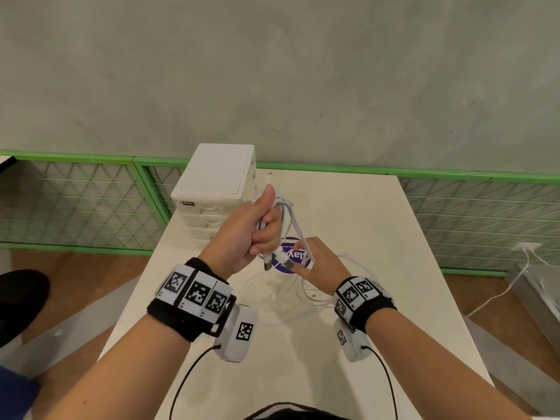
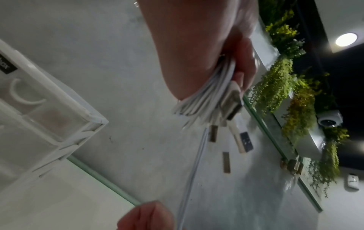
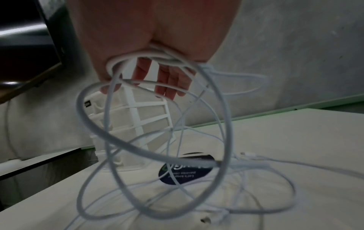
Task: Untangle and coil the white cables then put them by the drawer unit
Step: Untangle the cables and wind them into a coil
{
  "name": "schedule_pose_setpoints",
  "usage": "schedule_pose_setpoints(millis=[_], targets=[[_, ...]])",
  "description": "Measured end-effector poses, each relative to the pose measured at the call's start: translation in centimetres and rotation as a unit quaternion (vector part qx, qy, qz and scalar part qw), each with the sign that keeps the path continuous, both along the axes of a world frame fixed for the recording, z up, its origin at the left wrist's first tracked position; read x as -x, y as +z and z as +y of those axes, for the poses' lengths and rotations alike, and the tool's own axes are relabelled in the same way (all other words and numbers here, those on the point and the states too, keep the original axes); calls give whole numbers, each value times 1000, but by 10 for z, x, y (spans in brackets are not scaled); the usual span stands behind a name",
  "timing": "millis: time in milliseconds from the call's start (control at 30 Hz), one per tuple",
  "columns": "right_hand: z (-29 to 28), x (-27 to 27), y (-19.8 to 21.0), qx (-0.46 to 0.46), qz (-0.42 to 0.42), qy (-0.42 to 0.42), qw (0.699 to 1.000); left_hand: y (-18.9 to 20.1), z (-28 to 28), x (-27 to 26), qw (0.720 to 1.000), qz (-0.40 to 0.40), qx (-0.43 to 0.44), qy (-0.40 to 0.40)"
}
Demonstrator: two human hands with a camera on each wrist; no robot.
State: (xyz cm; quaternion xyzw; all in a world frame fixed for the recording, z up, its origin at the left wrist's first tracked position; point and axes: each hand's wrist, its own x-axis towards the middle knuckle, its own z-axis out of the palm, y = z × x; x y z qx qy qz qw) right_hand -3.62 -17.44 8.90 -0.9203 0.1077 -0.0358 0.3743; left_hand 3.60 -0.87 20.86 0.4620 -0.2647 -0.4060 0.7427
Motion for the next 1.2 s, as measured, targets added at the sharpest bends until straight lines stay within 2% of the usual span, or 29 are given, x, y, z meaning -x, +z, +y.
schedule_pose_setpoints(millis=[133, 233, 300, 367, 500, 600, 800, 967, 1100, 1200], targets=[[-20, 8, -21, 43, 31, -18, 998, 12, 2, -2, 997, 36, 21, 68], [-33, 11, -24, 75, 75, -15, 994, 15, 2, 1, 997, 9, 0, 80], [-35, 10, -14, 35, 55, -19, 998, 14, 0, 2, 997, -5, -18, 79], [-28, 5, 7, -58, -25, -31, 998, 14, -3, 2, 996, -16, -43, 73], [-9, -7, 50, -241, -166, -63, 954, 11, -9, 7, 995, -25, -79, 51], [-1, -11, 55, -248, -165, -62, 953, 13, -11, 10, 996, -16, -76, 34], [18, -9, 48, -300, -113, 66, 945, 16, -11, 10, 998, -12, -65, 24], [33, -14, 18, -192, -3, 71, 979, 20, -12, 8, 999, 35, 13, 34], [31, -12, -2, -146, 29, 80, 986, 23, -15, 9, 992, 34, 54, 107], [28, -9, -14, -80, 77, 102, 989, 30, -21, 7, 977, 60, 105, 175]])
